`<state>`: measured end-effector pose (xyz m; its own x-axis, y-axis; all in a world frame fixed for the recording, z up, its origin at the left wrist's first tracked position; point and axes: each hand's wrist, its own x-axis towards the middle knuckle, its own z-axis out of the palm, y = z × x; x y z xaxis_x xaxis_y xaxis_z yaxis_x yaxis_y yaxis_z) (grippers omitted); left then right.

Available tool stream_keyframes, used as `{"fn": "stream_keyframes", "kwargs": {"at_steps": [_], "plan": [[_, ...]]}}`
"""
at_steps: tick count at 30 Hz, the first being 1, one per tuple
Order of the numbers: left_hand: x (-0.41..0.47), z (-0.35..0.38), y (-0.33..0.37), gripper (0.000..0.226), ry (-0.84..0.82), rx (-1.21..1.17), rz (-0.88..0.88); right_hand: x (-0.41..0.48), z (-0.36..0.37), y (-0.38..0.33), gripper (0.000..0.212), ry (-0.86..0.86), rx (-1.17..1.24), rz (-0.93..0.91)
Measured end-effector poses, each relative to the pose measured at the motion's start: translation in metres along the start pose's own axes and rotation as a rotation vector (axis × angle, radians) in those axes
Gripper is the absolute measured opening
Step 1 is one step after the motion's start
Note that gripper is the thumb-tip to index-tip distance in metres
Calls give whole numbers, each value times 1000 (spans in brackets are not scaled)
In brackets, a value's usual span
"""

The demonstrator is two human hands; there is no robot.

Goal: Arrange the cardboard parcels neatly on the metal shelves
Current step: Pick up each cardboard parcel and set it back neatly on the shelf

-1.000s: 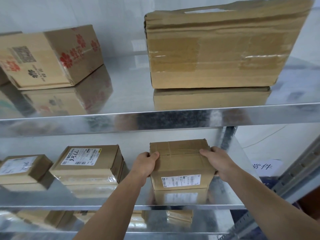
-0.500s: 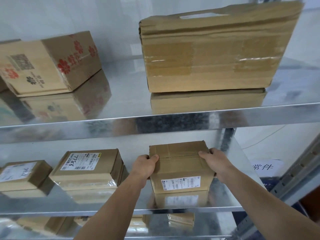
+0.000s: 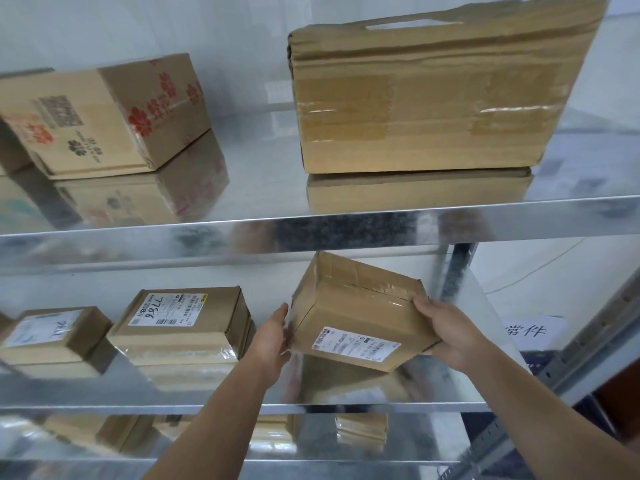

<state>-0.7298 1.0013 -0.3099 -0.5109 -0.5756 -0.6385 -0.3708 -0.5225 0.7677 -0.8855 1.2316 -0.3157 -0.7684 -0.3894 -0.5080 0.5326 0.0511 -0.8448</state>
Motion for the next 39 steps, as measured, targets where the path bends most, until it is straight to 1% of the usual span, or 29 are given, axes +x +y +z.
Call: {"fn": "stream_keyframes", "kwargs": {"at_steps": [3, 6, 9, 11, 13, 14, 17, 19, 22, 26, 29, 31, 35, 39], "plan": [[-3, -2, 3, 43, -132, -112, 24, 2, -3, 12, 23, -53, 83, 21], [-8, -3, 9, 35, -147, -116, 75, 6, -4, 23, 26, -49, 90, 36], [-14, 0, 15, 27, -152, -57, 132, 10, -7, 30, 30, 62, -25, -22], [-16, 1, 18, 28, -164, 13, 188, 12, -7, 31, 28, 96, -201, -86], [-19, 6, 22, 30, -150, 100, 251, 5, -1, 23, 19, 107, -346, -169], [-21, 9, 24, 31, -129, 147, 284, 1, 5, 18, 18, 91, -360, -201], [-27, 19, 29, 30, -56, 258, 368, -9, 19, 6, 25, 0, -312, -194], [-30, 22, 32, 28, -26, 275, 398, -10, 21, 6, 28, -11, -320, -170], [-32, 22, 35, 28, -6, 324, 418, -7, 17, 7, 36, -38, -277, -114], [-34, 25, 34, 29, 23, 402, 444, -20, 25, -7, 44, -72, -170, -67], [-34, 28, 36, 30, 26, 465, 435, -25, 26, -23, 50, -86, -182, -71], [-33, 29, 38, 32, 16, 492, 414, -30, 28, -35, 53, -102, -239, -78], [-30, 32, 39, 35, 2, 534, 398, -34, 34, -45, 44, -121, -415, -111], [-29, 34, 39, 34, 2, 539, 414, -32, 35, -43, 37, -94, -464, -134]]}}
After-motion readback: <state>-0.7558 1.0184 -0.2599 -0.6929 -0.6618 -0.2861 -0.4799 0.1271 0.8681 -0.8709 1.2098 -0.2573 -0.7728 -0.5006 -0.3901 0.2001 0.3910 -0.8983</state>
